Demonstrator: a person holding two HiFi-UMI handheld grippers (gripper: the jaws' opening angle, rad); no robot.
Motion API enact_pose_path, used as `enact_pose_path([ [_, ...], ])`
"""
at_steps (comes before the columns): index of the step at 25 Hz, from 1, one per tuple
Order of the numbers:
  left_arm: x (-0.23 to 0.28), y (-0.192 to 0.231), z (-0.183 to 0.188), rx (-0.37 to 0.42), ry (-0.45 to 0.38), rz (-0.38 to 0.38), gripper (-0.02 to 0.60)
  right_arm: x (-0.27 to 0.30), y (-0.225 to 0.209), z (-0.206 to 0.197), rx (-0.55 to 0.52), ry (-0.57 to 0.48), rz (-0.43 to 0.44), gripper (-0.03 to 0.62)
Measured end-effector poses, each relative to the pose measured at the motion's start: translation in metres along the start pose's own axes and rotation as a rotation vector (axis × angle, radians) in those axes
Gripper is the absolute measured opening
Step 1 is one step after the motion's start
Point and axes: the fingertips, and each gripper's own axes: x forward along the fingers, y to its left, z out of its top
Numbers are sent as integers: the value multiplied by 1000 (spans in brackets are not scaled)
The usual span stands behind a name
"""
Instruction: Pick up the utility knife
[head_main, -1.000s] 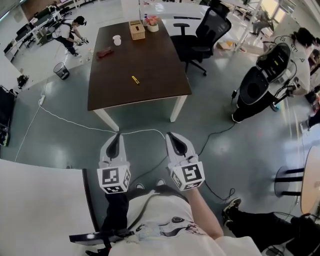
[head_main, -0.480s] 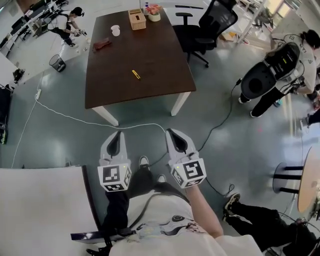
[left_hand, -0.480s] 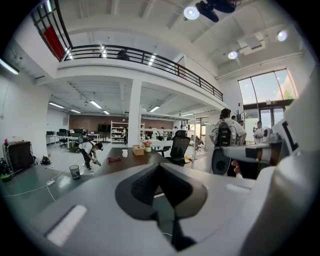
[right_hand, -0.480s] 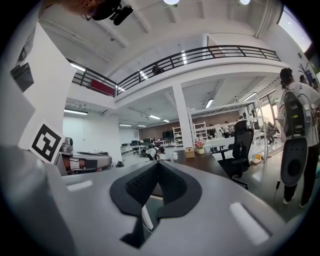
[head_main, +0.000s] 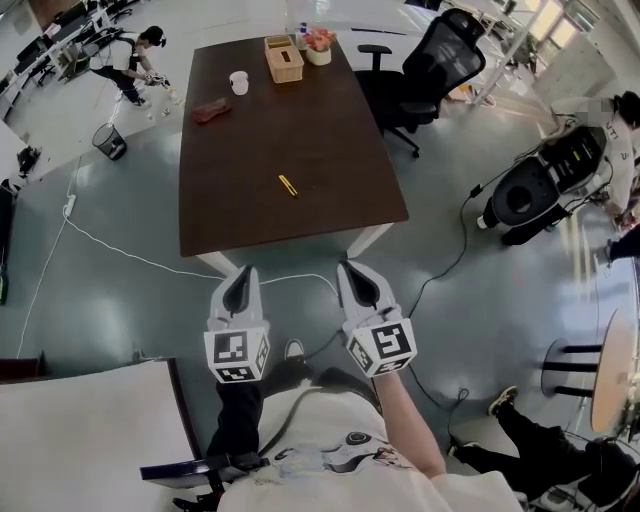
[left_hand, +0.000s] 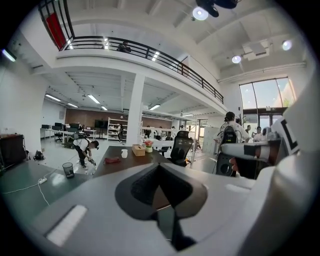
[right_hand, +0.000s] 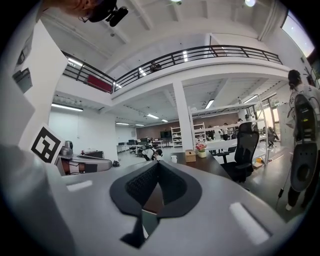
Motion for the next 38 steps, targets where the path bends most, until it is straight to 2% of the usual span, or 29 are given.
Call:
enact_pose_path([
  [6,29,20,-8,-17,50,-25,-3,31,-7,-9,21,42,-21,2],
  [11,56,35,-7,-44,65,-12,-3,61,-18,-11,26,74,-2,2],
  [15,85,50,-2,-44,72,19,-3,100,-35,-13,38,84,34,2],
  [19,128,71,5,-43,93,66,-3,150,-56,-9,4,96,78,2],
  [24,187,81,8,-57,135,68,-3,203,-84,-6,10,122,144,2],
  [29,223,96,-30,-90,257,86,-3,241,-109,-32,55,207,170,2],
  [33,233,104,-75,-148,368,108,-3,255,-116,-70,111,310,208,2],
  [38,241,104,-127,-201,501,68,-3,266,-115,-132,171,480,209,2],
])
